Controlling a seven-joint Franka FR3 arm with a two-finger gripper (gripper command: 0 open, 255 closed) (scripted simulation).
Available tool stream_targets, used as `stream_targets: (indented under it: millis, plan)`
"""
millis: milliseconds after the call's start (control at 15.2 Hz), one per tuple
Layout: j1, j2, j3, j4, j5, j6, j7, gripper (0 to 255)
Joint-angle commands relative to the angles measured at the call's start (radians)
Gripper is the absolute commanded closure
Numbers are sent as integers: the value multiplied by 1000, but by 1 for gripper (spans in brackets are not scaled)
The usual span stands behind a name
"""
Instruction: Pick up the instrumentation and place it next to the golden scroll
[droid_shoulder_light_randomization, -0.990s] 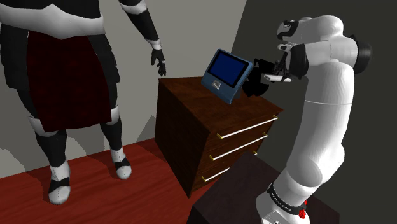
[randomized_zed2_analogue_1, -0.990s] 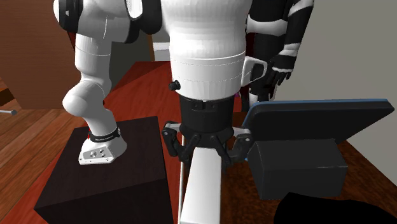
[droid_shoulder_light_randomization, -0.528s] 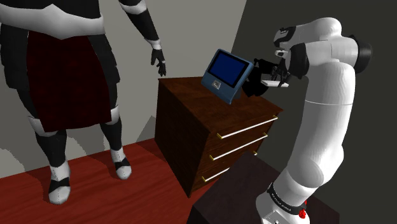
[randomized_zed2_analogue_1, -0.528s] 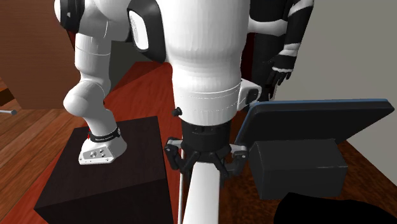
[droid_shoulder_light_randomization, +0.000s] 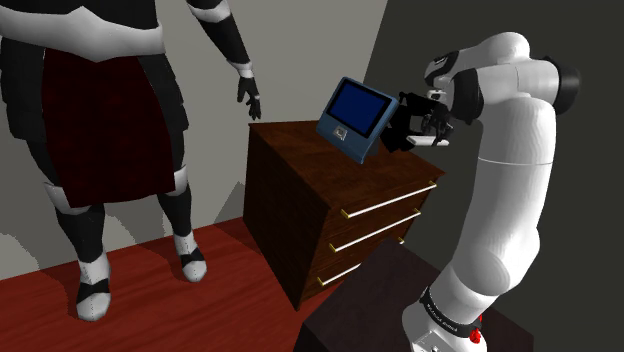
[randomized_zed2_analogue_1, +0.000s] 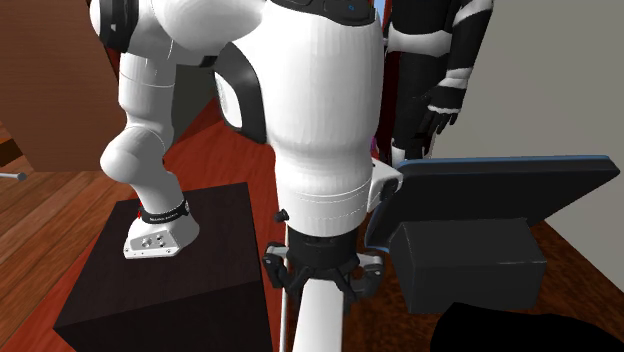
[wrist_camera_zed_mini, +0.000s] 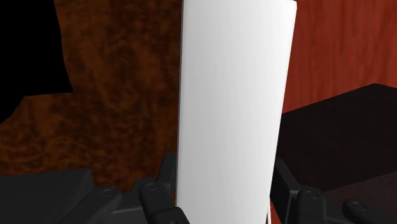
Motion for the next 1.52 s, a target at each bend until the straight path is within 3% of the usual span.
stream_targets:
  millis: [0, 1452]
  plan:
    - [2, 3, 2, -24, 5, 26, -5, 255]
    - [-36, 111, 82, -193, 121, 262, -82, 255]
